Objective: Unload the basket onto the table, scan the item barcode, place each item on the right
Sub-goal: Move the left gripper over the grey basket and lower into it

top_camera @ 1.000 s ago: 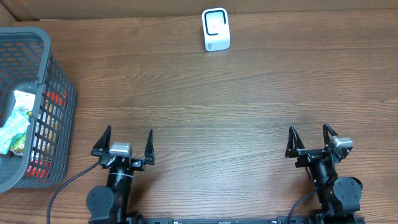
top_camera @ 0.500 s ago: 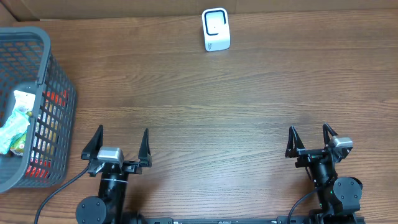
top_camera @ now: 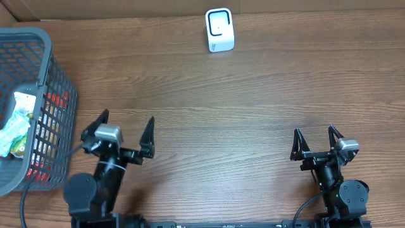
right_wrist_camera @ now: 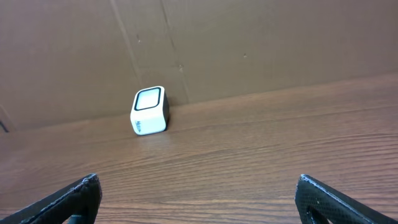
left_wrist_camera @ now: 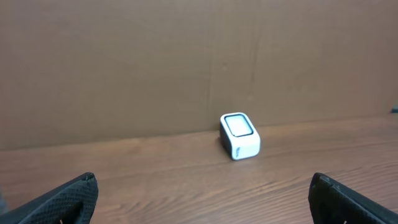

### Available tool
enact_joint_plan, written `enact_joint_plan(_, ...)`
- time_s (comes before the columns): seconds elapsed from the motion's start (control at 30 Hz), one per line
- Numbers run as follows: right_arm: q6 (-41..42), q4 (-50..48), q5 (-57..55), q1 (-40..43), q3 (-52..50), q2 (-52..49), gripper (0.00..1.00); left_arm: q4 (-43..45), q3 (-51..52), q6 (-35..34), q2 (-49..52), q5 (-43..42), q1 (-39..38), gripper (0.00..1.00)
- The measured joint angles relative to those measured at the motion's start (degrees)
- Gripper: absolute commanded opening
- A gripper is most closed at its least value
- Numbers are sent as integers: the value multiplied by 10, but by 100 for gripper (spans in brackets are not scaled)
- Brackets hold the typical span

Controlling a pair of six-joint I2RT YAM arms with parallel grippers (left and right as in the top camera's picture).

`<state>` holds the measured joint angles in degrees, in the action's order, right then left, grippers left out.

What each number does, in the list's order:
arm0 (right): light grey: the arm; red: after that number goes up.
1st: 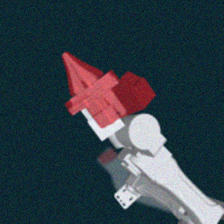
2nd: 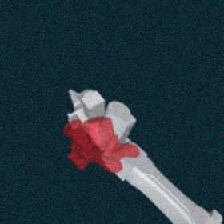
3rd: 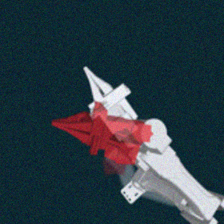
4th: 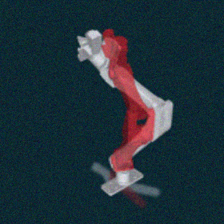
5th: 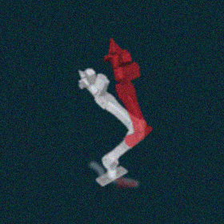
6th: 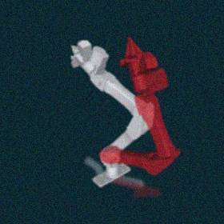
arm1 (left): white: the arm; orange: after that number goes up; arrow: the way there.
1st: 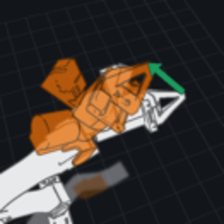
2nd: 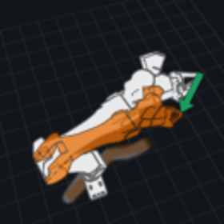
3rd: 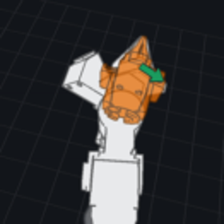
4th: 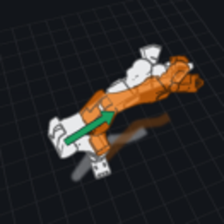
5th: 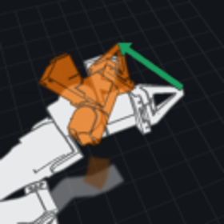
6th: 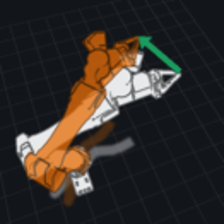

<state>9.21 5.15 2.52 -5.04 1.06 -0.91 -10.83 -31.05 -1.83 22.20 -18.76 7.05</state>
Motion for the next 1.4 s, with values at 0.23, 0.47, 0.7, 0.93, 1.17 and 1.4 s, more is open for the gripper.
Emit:
enact_joint_plan(0.23,0,0,0,0,0,0,100,-30,-85,0,93,-28,0,100)
enact_joint_plan(0.47,-1,0,0,0,0,0,100,-94,-183,1,177,-36,0,100)
enact_joint_plan(0.7,0,0,0,0,0,0,100,-257,-351,7,291,-35,0,100)
enact_joint_plan(0.93,0,0,0,0,0,0,100,-504,-613,17,454,-31,0,100)
enact_joint_plan(1.17,-1,0,0,0,0,0,100,-543,-695,21,530,-26,0,100)
enact_joint_plan(1.4,0,0,0,0,0,0,100,-561,-695,-21,558,36,28,100)
